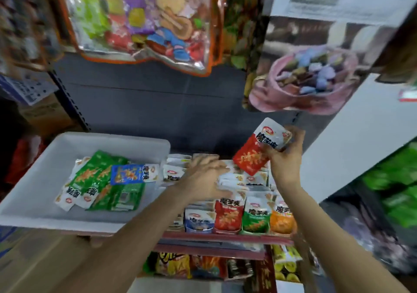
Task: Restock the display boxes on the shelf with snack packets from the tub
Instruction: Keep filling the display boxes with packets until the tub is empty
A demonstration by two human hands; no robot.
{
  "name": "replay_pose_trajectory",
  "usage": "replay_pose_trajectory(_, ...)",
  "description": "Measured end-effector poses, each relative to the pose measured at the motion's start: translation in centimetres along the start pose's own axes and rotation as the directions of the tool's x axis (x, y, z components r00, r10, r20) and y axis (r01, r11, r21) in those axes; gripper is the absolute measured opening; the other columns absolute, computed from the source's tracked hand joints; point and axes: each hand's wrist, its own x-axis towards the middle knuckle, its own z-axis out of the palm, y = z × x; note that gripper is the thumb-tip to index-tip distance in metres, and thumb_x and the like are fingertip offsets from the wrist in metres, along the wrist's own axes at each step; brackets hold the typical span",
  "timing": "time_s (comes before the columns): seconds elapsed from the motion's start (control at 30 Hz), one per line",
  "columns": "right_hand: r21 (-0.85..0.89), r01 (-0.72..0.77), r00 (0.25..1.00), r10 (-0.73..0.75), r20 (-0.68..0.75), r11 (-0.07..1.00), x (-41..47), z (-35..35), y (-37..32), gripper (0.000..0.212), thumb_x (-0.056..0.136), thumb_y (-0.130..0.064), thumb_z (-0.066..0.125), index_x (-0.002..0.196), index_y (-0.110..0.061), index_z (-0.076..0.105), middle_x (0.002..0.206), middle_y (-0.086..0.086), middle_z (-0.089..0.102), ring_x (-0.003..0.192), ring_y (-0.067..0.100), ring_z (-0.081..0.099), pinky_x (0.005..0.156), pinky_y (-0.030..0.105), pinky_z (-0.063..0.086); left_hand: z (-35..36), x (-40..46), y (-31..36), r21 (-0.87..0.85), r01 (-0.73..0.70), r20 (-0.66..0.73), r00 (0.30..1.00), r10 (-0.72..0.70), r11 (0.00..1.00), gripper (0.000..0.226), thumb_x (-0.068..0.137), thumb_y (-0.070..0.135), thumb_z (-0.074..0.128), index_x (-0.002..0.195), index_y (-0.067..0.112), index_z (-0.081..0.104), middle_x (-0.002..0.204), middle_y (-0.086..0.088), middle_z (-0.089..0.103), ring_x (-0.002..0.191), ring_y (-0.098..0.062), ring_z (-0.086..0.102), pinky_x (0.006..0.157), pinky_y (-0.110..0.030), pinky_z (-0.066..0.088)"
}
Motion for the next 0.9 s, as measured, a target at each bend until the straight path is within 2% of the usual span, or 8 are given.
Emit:
replay_pose_trajectory(0.1,0.017,-0.005,1.000,0.005,-0.006,1.000,0.2,-0.4,0.7,0.048,0.081,0.000,0.068,0.105,-0.024,0.034,0.086,-0.012,0.056,0.070,-0.003,0.059,0.068,0.033,0.052,0.4,-0.1,0.4,0.018,0.011,0.038,0.999,-0.011,1.000,0.075,0.082,0.066,0.050,0.143,0.024,0.036,0.149,0.006,0.033,0.141,-0.014,0.019,0.114,-0.035,0.009)
replay_pose_trajectory(0.23,0.024,-0.071,0.991,0.068,0.113,0.997,0.0,0.3,2.2,0.046,0.083,0.001,0.065,0.108,-0.019,0.032,0.097,0.002,0.057,0.072,0.000,0.060,0.059,0.017,0.050,0.4,0.1,0.9,-0.146,0.036,-0.047,0.998,-0.043,0.989,0.053,0.086,0.045,0.060,0.132,0.023,0.046,0.131,0.004,0.047,0.124,-0.013,0.038,0.099,-0.029,0.030)
replay_pose_trajectory(0.37,-0.044,-0.081,0.967,0.089,0.238,0.996,-0.2,0.9,3.4,0.043,0.086,-0.002,0.064,0.110,-0.017,0.033,0.097,-0.002,0.054,0.077,0.007,0.061,0.061,0.021,0.052,0.5,0.1,1.2,-0.201,0.028,-0.085,0.995,-0.046,0.979,0.037,0.088,0.033,0.061,0.123,0.024,0.054,0.120,0.007,0.053,0.116,-0.009,0.042,0.089,-0.024,0.031)
replay_pose_trajectory(0.43,-0.142,-0.079,0.931,0.124,0.343,0.987,-0.3,0.9,4.1,0.032,0.090,-0.007,0.060,0.108,-0.017,0.036,0.089,-0.004,0.055,0.072,0.014,0.061,0.058,0.027,0.052,0.7,-0.1,1.3,-0.224,0.036,-0.096,0.994,-0.059,0.974,0.037,0.087,0.032,0.062,0.123,0.025,0.055,0.122,0.010,0.053,0.118,-0.007,0.041,0.093,-0.024,0.030)
replay_pose_trajectory(0.53,-0.313,-0.023,0.883,0.166,0.438,0.949,-0.2,0.7,4.9,0.009,0.093,-0.009,0.055,0.098,-0.017,0.053,0.078,-0.002,0.059,0.066,0.021,0.060,0.061,0.035,0.050,1.0,-0.4,1.2,-0.252,0.064,-0.098,0.991,-0.091,0.966,0.042,0.087,0.034,0.062,0.128,0.027,0.052,0.129,0.012,0.050,0.125,-0.007,0.035,0.105,-0.029,0.024)
replay_pose_trajectory(0.67,-0.407,0.026,0.861,0.187,0.474,0.913,-0.2,0.3,4.8,0.015,0.091,-0.006,0.057,0.084,-0.016,0.066,0.068,0.002,0.064,0.062,0.014,0.059,0.064,0.028,0.052,1.1,-0.5,1.2,-0.238,0.082,-0.088,0.990,-0.106,0.968,0.044,0.089,0.035,0.060,0.131,0.027,0.051,0.133,0.010,0.048,0.128,-0.008,0.032,0.107,-0.030,0.023)
replay_pose_trajectory(0.8,-0.521,0.107,0.767,0.263,0.585,0.847,0.0,0.8,4.4,0.031,0.089,-0.002,0.056,0.069,-0.026,0.058,0.065,-0.008,0.061,0.062,0.005,0.058,0.070,0.025,0.052,1.0,-0.4,1.2,-0.229,0.089,-0.082,0.990,-0.110,0.969,0.046,0.089,0.035,0.059,0.133,0.028,0.049,0.134,0.009,0.047,0.129,-0.009,0.032,0.108,-0.030,0.023)
replay_pose_trajectory(0.9,-0.600,0.145,0.735,0.321,0.597,0.786,0.3,1.5,3.9,0.020,0.089,-0.002,0.055,0.083,-0.019,0.063,0.073,-0.002,0.066,0.069,0.006,0.062,0.074,0.026,0.047,0.9,-0.7,1.1,-0.218,0.086,-0.075,0.992,-0.105,0.972,0.048,0.089,0.036,0.059,0.134,0.026,0.047,0.136,0.009,0.045,0.131,-0.009,0.030,0.109,-0.031,0.022)
